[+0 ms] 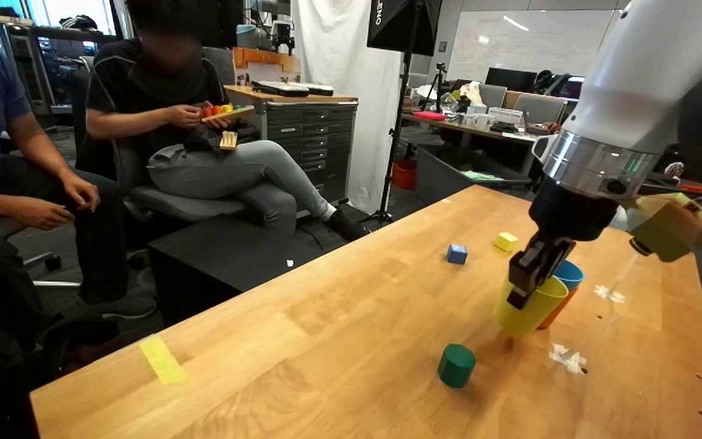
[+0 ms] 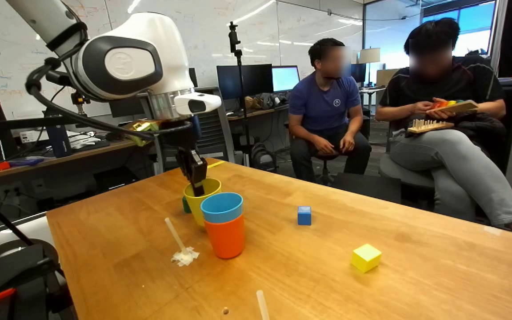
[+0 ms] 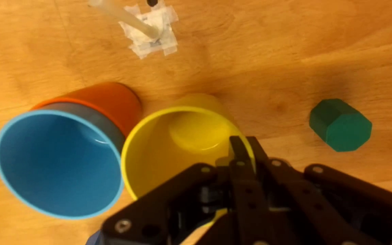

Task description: Put the blue cup into the orange cup then put the yellow cup into the blue cup

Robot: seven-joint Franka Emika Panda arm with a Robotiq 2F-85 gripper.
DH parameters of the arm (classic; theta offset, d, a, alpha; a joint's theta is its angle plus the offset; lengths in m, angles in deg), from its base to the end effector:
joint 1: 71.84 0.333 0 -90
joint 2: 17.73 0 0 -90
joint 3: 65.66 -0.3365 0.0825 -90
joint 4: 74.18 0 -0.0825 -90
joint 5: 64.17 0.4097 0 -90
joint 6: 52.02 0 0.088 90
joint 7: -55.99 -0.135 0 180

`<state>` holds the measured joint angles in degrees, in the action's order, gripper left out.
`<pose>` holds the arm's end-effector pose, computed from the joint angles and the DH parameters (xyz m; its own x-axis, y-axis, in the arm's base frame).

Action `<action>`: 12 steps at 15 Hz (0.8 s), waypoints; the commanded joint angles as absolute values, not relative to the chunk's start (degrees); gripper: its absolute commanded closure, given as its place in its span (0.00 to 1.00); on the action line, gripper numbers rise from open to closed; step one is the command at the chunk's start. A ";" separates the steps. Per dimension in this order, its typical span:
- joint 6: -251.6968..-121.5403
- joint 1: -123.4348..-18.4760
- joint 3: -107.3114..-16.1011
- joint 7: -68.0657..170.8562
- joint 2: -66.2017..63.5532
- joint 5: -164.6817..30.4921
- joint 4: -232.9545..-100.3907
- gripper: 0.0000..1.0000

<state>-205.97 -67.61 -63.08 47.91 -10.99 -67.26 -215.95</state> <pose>0.5059 0.0152 0.2252 0.9932 -0.0630 0.0977 -0.0652 -0.9977 0.0199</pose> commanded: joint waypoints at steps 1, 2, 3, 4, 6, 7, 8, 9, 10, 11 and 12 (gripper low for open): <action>-206.68 -68.46 -63.96 49.42 -18.33 -70.18 -221.82 0.99; -206.73 -68.50 -64.25 50.07 -19.72 -70.03 -222.91 0.99; -206.69 -68.52 -64.48 50.77 -20.95 -69.90 -223.81 0.99; -206.38 -68.49 -64.74 51.77 -22.20 -69.23 -224.64 0.99; -205.52 -68.32 -65.21 53.27 -24.82 -68.44 -226.14 0.99; -204.77 -68.18 -65.45 54.05 -26.11 -67.79 -226.70 0.99; -203.74 -68.06 -65.72 54.32 -27.74 -67.72 -227.28 0.99; -202.63 -67.98 -65.93 54.74 -29.12 -67.58 -227.63 0.99; -201.36 -67.87 -66.11 55.04 -30.91 -67.21 -227.96 0.99; -199.55 -67.82 -66.18 55.21 -32.54 -66.80 -227.96 0.99; -197.75 -67.82 -66.07 55.64 -34.24 -66.14 -227.81 0.99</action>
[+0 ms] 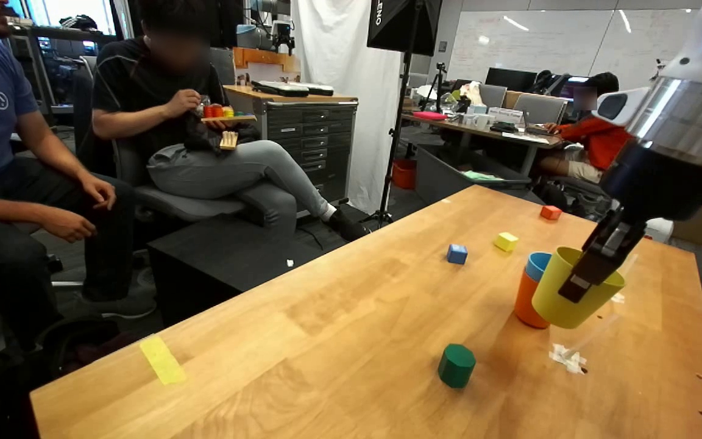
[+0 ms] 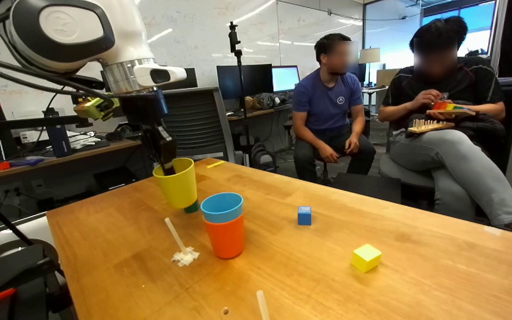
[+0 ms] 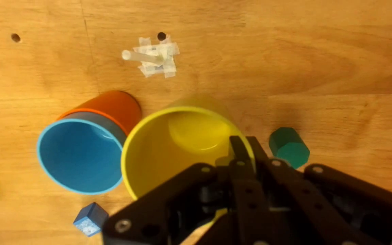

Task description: Put the blue cup into the orange cup then put the yellow cup into the blue cup

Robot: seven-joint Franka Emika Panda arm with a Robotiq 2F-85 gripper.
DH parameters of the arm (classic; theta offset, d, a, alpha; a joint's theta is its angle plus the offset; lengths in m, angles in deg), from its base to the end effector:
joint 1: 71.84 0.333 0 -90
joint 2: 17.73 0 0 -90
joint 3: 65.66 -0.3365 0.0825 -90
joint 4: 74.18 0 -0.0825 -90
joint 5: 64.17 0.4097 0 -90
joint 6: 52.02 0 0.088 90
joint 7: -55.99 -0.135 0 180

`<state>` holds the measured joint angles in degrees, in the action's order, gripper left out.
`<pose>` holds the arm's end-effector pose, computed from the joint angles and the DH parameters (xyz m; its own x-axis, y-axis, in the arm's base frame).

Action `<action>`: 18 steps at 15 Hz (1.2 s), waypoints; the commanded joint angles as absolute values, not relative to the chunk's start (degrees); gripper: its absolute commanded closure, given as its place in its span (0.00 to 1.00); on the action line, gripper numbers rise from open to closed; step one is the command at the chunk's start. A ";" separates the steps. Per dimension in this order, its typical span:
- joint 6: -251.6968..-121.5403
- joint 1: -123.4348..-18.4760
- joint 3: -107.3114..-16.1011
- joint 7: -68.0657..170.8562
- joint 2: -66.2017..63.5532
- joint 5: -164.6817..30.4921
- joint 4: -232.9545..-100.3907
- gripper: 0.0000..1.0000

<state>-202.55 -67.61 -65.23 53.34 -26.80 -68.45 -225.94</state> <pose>0.4469 0.0305 0.2807 0.9870 0.0843 0.1369 0.0799 -0.9961 0.0378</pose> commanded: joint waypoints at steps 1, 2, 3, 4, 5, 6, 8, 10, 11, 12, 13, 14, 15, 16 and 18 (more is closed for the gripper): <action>-195.83 -67.96 -65.86 55.91 -36.00 -65.69 -227.50 0.99; -193.62 -68.20 -65.58 55.99 -37.88 -65.43 -226.96 0.99; -191.69 -68.35 -65.35 56.08 -39.42 -65.05 -226.36 0.99; -190.04 -68.55 -65.08 55.87 -41.19 -64.65 -225.71 0.99; -188.40 -68.78 -64.73 55.88 -42.54 -64.26 -224.86 0.99; -186.86 -69.18 -64.41 55.71 -43.61 -63.90 -223.80 0.99; -184.13 -70.22 -63.58 55.39 -44.75 -63.31 -221.17 0.99; -182.54 -71.48 -62.92 54.72 -44.70 -63.10 -218.40 0.99; -182.05 -72.24 -62.65 54.20 -44.22 -63.13 -216.83 0.99; -181.75 -72.93 -62.27 53.81 -43.25 -62.97 -215.14 0.99; -181.78 -73.52 -62.08 53.30 -42.79 -62.80 -213.90 0.99; -181.74 -74.04 -61.81 53.02 -41.77 -62.50 -212.47 0.99; -182.09 -74.44 -61.52 52.95 -40.95 -62.12 -211.43 0.99; -182.43 -74.78 -61.35 52.76 -40.31 -61.92 -210.66 0.99; -182.69 -75.35 -61.12 52.53 -38.40 -61.64 -209.22 0.99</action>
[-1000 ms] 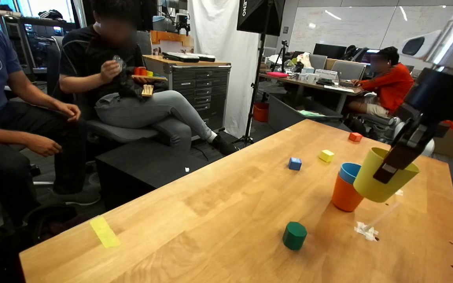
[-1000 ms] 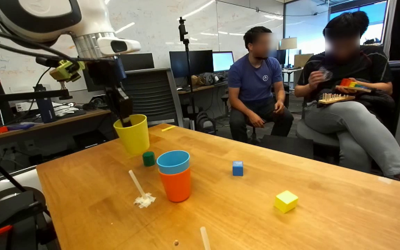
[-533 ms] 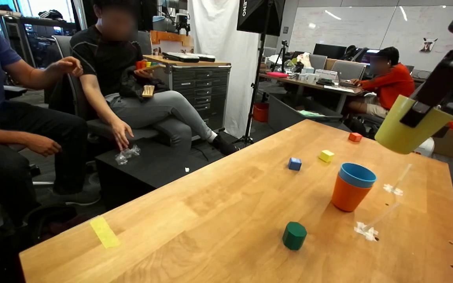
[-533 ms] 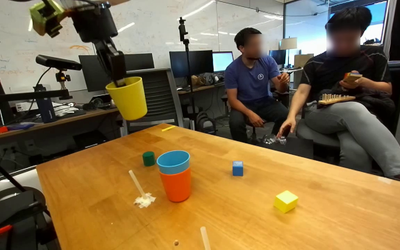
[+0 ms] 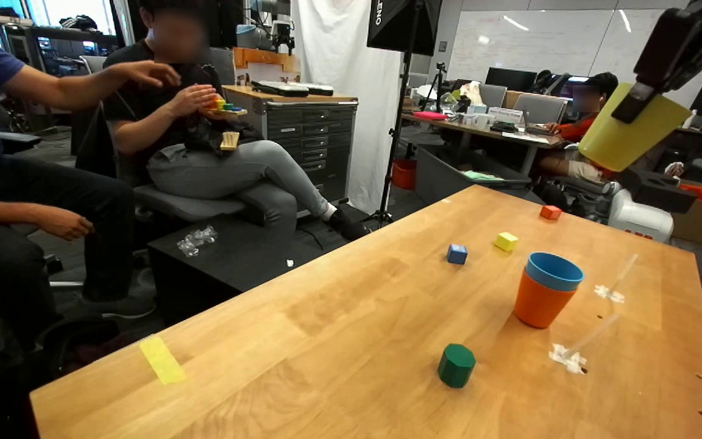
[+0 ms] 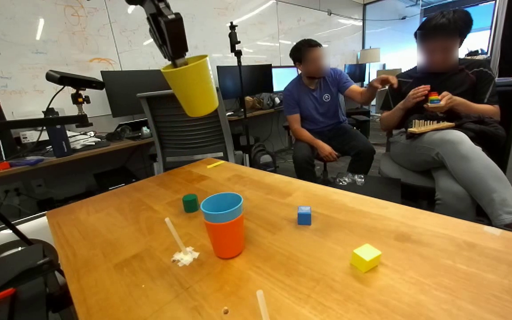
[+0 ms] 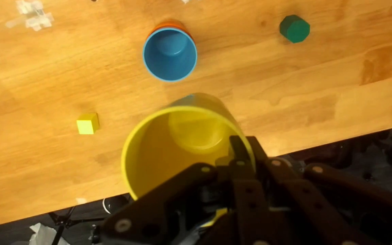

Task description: Put the blue cup into the orange cup then put the yellow cup into the blue cup

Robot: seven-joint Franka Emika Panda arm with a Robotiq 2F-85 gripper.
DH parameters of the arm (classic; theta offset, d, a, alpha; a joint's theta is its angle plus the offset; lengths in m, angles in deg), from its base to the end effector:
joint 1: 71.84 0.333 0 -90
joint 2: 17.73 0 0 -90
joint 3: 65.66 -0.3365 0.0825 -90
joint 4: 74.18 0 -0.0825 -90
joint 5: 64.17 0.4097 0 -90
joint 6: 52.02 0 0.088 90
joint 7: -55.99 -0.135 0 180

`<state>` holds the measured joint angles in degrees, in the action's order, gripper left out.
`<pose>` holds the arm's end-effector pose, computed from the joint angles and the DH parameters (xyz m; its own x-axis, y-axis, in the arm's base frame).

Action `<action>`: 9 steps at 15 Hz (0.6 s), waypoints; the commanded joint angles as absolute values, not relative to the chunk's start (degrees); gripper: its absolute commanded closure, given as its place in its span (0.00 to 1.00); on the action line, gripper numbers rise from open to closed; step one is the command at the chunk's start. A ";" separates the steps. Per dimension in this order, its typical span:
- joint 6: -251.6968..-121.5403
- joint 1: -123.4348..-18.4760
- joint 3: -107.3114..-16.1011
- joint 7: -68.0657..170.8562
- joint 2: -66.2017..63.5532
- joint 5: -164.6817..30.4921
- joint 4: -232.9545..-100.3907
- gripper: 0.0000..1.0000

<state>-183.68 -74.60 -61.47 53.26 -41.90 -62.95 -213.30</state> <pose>0.4635 -0.0568 0.4713 0.9421 -0.1795 0.2832 -0.1685 -0.9837 -0.0628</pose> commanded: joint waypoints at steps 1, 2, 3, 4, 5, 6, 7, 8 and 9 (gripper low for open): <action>-182.84 -75.58 -61.12 52.24 -37.52 -61.64 -208.63 0.99; -182.91 -75.82 -61.03 52.04 -36.27 -61.70 -208.07 0.99; -183.06 -76.05 -61.08 51.70 -35.25 -61.85 -207.59 0.99; -183.36 -76.32 -61.07 51.38 -34.06 -61.98 -207.27 0.99; -183.37 -76.52 -61.09 51.13 -33.10 -62.15 -206.97 0.99; -183.44 -76.62 -61.09 51.02 -32.33 -62.16 -206.77 0.99; -183.86 -76.65 -61.00 51.21 -31.83 -61.96 -206.91 0.99; -184.16 -76.61 -60.92 51.43 -31.21 -61.71 -206.89 0.99; -184.55 -76.46 -60.77 52.13 -31.07 -61.26 -207.24 0.99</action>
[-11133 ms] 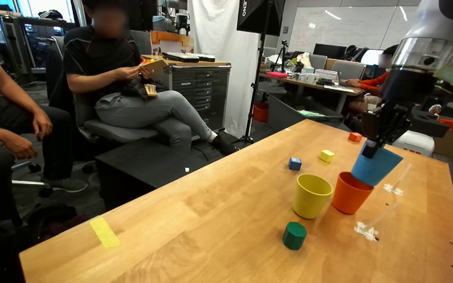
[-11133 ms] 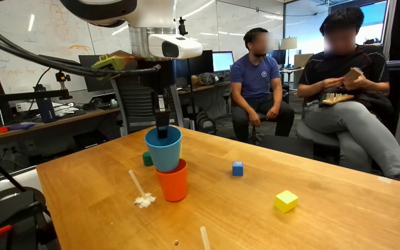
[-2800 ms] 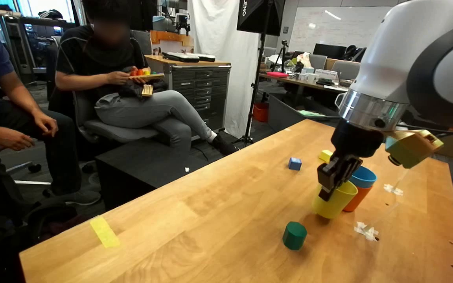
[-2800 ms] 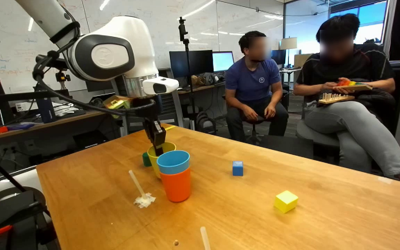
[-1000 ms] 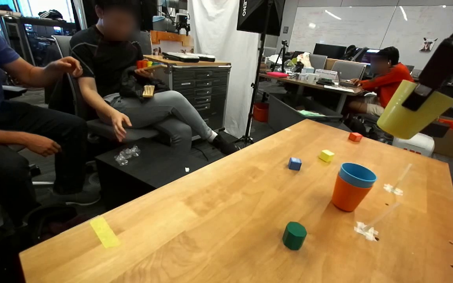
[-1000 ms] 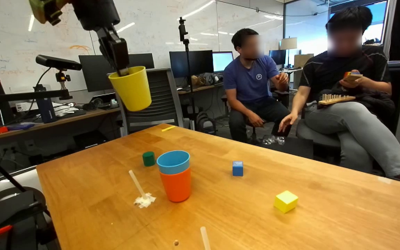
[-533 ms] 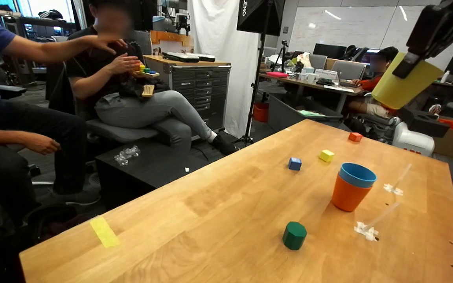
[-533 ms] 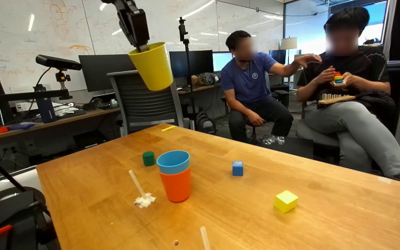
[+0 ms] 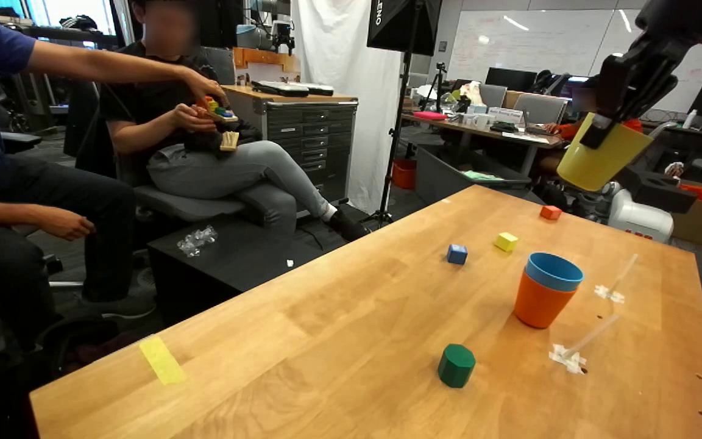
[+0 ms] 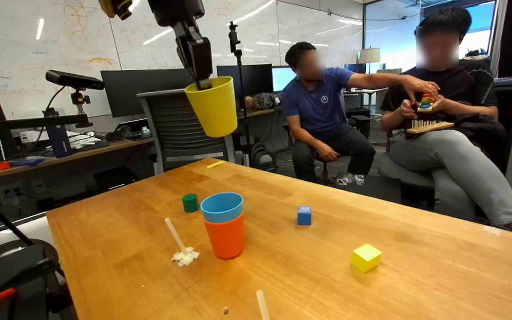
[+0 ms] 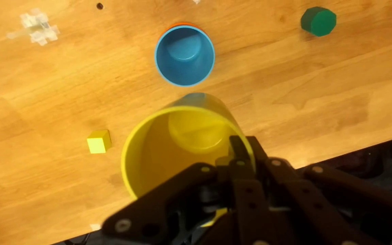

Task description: Put the blue cup into the orange cup then put the yellow cup into the blue cup

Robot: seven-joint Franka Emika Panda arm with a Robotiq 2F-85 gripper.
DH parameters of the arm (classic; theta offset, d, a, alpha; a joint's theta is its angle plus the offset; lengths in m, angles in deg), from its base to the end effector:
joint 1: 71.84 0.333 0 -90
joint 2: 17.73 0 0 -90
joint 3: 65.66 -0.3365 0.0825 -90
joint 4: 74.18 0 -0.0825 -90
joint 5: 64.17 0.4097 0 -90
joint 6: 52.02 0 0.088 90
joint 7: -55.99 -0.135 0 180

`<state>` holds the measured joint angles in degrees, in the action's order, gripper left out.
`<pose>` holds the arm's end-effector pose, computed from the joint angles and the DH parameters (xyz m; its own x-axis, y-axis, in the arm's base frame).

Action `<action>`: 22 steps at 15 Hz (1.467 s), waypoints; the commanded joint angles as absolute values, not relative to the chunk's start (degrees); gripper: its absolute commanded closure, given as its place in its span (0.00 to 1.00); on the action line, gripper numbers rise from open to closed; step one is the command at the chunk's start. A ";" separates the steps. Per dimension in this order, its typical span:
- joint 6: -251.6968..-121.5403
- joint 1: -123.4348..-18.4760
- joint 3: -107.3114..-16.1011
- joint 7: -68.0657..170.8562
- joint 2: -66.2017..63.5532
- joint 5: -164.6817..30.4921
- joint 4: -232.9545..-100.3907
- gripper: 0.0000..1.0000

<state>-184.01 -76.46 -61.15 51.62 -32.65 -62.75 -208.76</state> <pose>0.4985 -0.0798 0.4349 0.9462 -0.2476 0.2084 -0.2408 -0.9688 -0.0578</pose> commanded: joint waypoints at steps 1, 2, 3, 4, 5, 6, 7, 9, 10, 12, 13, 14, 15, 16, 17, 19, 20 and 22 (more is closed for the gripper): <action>-185.18 -76.34 -60.65 52.65 -30.96 -60.80 -207.66 0.99; -185.94 -76.23 -60.53 53.13 -30.96 -60.20 -208.11 0.99; -186.45 -76.14 -60.41 53.60 -31.00 -59.52 -208.46 0.99; -187.35 -76.09 -60.36 53.90 -30.93 -58.80 -208.72 0.99; -187.98 -75.97 -60.24 54.60 -30.82 -57.89 -208.98 0.99; -188.66 -75.85 -60.12 55.38 -30.74 -56.92 -209.22 0.99; -188.86 -75.82 -60.05 55.96 -30.60 -56.15 -209.45 0.99; -189.29 -76.02 -60.13 56.62 -30.21 -55.92 -210.04 0.99; -189.12 -76.15 -60.20 56.67 -30.03 -56.35 -210.26 0.99; -188.96 -76.55 -60.30 56.27 -29.50 -57.60 -210.80 0.99; -189.08 -76.67 -60.24 56.34 -29.22 -57.87 -211.10 0.99; -189.04 -76.79 -60.15 56.35 -28.86 -58.04 -211.31 0.99; -189.19 -76.85 -60.03 56.60 -28.49 -58.01 -211.61 0.99; -189.47 -76.89 -59.87 57.03 -28.21 -57.82 -211.99 0.99; -189.84 -76.93 -59.75 57.44 -27.83 -57.65 -212.30 0.99; -190.75 -77.08 -59.61 57.96 -27.07 -57.85 -212.91 0.99; -191.49 -77.21 -59.60 58.02 -26.58 -58.14 -213.23 0.99; -193.35 -77.22 -59.41 59.10 -25.31 -57.58 -213.74 0.99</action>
<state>-190.25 -77.14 -60.06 56.95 -26.36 -57.73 -212.97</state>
